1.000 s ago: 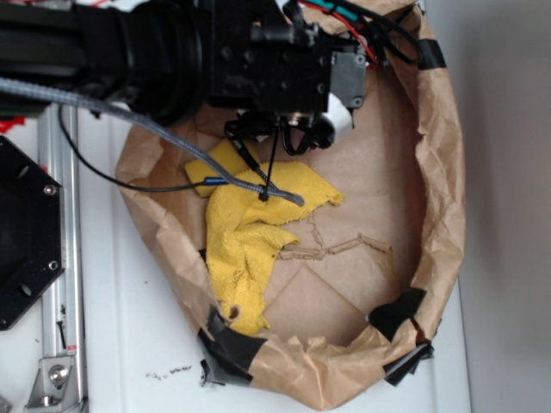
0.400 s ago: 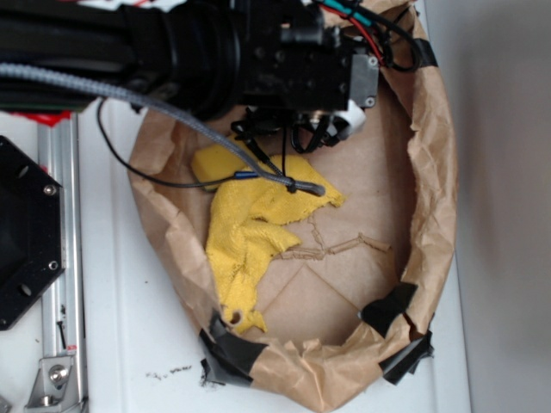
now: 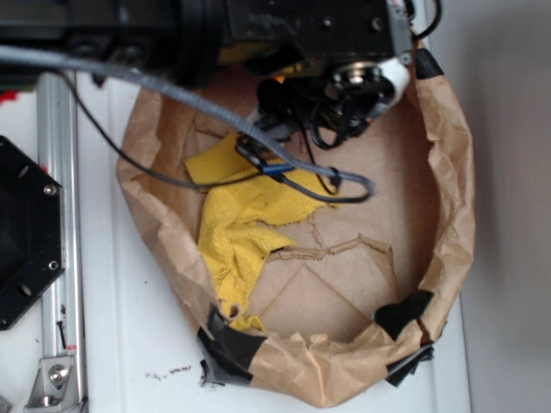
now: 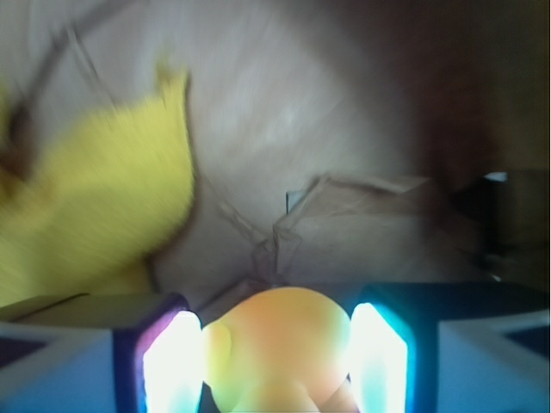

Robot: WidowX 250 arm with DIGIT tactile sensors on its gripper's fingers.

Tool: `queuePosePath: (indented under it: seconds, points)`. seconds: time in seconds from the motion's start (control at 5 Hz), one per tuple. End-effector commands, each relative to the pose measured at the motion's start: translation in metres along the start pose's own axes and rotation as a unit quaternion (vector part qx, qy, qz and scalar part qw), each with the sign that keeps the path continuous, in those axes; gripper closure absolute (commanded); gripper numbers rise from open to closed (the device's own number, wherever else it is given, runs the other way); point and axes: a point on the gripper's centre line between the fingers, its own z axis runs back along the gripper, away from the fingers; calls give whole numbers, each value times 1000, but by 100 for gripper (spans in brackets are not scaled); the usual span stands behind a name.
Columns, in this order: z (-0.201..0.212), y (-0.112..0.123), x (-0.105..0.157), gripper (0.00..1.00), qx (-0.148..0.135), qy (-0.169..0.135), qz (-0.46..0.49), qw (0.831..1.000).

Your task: Grab the yellow duck.

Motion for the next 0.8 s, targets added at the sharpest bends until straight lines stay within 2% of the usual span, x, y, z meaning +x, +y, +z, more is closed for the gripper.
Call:
queuePosePath:
  seconds: [0.0,0.2,0.4,0.6]
  points:
    - [50,3,28,100,-4,-27,149,988]
    - [55,6,40,100,-53,-34,206,977]
    - [46,7,49,100,-89,-15,256,962]
    - [42,7,44,100,-81,-6,295,952]
